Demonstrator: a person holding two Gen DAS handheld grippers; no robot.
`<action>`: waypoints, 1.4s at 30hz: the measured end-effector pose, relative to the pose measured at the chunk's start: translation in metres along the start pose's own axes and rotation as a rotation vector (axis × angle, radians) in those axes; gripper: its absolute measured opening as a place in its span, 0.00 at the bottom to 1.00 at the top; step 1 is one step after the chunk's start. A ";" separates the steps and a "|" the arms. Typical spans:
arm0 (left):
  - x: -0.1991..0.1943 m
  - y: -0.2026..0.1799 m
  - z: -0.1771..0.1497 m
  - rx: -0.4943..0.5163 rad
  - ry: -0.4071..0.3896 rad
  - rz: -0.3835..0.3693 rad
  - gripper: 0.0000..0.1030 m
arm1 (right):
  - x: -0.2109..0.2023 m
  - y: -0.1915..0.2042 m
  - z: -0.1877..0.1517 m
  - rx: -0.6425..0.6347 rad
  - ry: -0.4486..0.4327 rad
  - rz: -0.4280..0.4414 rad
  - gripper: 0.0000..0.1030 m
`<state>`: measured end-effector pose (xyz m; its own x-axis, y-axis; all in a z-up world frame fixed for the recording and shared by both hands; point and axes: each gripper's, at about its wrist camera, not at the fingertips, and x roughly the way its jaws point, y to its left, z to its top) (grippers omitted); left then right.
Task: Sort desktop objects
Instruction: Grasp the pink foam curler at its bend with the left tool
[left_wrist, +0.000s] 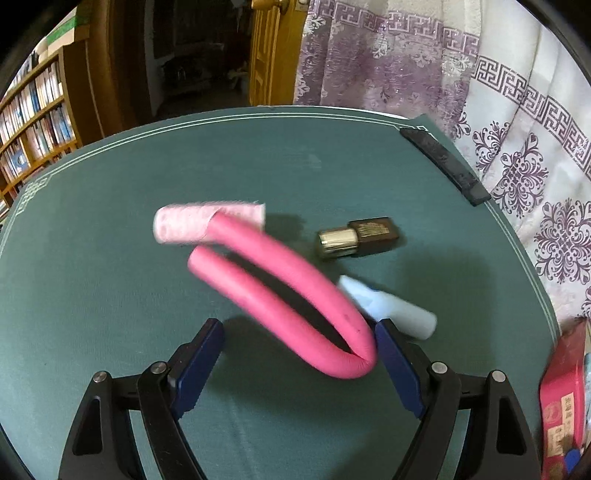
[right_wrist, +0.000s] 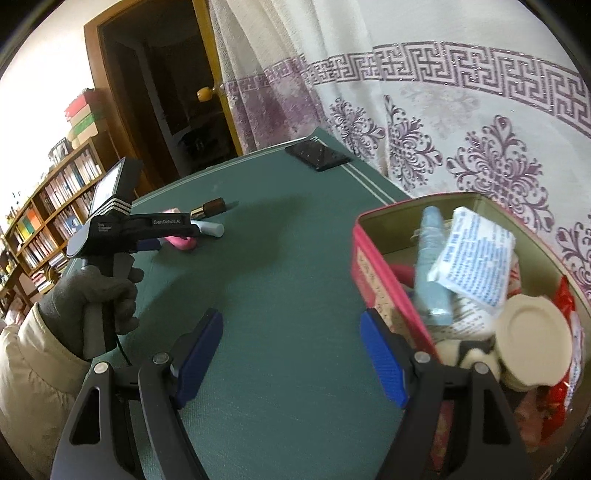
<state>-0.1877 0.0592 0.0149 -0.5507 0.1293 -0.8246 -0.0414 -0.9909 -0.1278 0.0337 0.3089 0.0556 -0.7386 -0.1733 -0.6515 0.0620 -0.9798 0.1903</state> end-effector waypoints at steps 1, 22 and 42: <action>-0.001 0.004 -0.001 0.001 0.001 0.008 0.83 | 0.000 0.001 0.000 -0.003 0.000 -0.001 0.78; 0.003 0.040 0.007 -0.005 -0.022 0.085 0.83 | 0.012 0.035 0.006 -0.077 0.018 0.031 0.78; -0.031 0.070 -0.037 0.026 -0.085 0.018 0.39 | 0.143 0.102 0.069 -0.240 0.062 0.031 0.78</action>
<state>-0.1427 -0.0125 0.0113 -0.6202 0.1088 -0.7768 -0.0520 -0.9939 -0.0977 -0.1117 0.1910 0.0326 -0.6915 -0.2023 -0.6934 0.2472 -0.9683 0.0359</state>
